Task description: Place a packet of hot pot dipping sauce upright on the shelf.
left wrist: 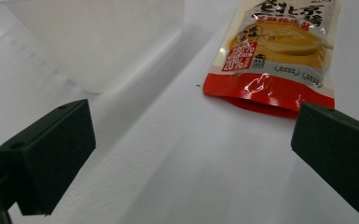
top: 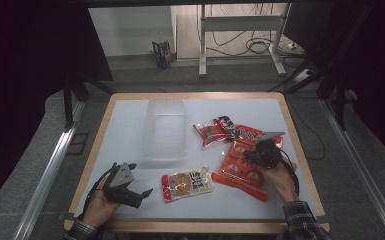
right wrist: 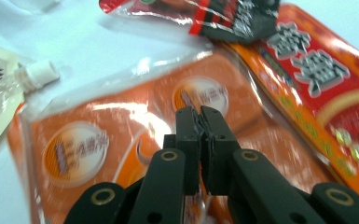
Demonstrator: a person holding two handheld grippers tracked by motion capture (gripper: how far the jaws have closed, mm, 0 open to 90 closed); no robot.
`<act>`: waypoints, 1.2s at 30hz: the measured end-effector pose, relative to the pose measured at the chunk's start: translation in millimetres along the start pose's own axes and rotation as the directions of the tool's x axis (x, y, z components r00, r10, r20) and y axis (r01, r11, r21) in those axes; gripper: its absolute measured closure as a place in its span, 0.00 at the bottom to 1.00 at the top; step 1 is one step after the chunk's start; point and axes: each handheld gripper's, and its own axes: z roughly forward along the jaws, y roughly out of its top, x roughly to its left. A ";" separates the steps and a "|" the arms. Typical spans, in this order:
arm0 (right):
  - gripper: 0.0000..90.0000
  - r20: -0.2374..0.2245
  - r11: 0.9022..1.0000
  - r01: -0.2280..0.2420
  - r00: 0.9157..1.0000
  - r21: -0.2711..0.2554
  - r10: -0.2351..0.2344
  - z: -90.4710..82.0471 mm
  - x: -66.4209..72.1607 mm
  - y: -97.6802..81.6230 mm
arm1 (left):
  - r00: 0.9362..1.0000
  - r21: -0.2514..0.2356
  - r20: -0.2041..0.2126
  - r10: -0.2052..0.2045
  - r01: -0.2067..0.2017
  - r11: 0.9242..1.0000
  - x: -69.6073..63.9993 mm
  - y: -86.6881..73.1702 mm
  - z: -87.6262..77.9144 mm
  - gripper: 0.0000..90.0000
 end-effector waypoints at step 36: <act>0.98 0.127 0.994 0.069 0.989 0.082 -0.079 47.3 -15.2 33.9 | 1.000 0.017 -0.003 0.015 -0.015 1.000 -1.8 -0.8 0.6 0.00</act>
